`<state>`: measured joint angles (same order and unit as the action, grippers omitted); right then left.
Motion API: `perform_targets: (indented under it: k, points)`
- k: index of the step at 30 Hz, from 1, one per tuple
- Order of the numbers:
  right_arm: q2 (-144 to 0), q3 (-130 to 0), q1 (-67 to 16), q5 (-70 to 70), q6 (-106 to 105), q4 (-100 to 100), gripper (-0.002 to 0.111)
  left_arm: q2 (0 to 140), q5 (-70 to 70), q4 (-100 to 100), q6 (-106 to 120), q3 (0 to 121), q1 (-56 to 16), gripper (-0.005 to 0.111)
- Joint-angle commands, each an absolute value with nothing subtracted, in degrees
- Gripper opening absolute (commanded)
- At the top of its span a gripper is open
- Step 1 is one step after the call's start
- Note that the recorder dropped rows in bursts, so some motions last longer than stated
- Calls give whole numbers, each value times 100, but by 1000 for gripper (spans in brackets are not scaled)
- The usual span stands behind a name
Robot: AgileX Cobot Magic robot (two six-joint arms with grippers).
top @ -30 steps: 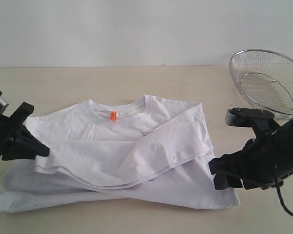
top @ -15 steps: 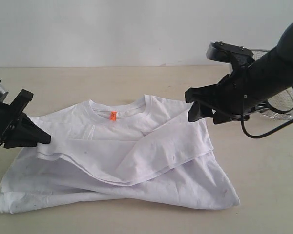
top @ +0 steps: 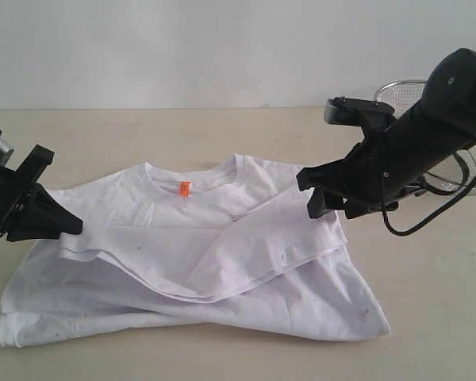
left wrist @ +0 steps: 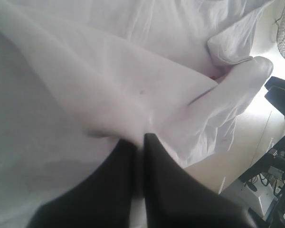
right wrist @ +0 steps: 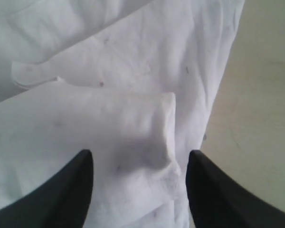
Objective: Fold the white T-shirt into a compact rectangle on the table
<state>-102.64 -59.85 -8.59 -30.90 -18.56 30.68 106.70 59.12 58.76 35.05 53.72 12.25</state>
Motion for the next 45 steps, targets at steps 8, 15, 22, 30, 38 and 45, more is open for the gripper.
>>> perform_targets:
  k: [8,15,22,30,38,45]
  points:
    - [-10441,-6016,-858,-2893,-1909,2967,51,10677,5959,5948,3538,5404,1199,5]
    - [-10531,-6016,-858,-2794,-1909,2979,38,10677,5957,5948,3538,5404,1199,5]
    - [-10531,-6016,-858,-2828,-1983,3016,3,10677,5936,5958,3538,5404,1199,5]
    - [-10420,-6029,-858,-2850,-2008,3216,0,10677,6007,6309,3724,5404,1211,5]
    - [-10311,-6489,-858,-3000,-1938,3338,0,10666,5988,6656,3859,5499,1211,5]
    - [-10358,-6814,-858,-2978,-1778,3351,0,10666,5941,6708,3791,5836,1211,5]
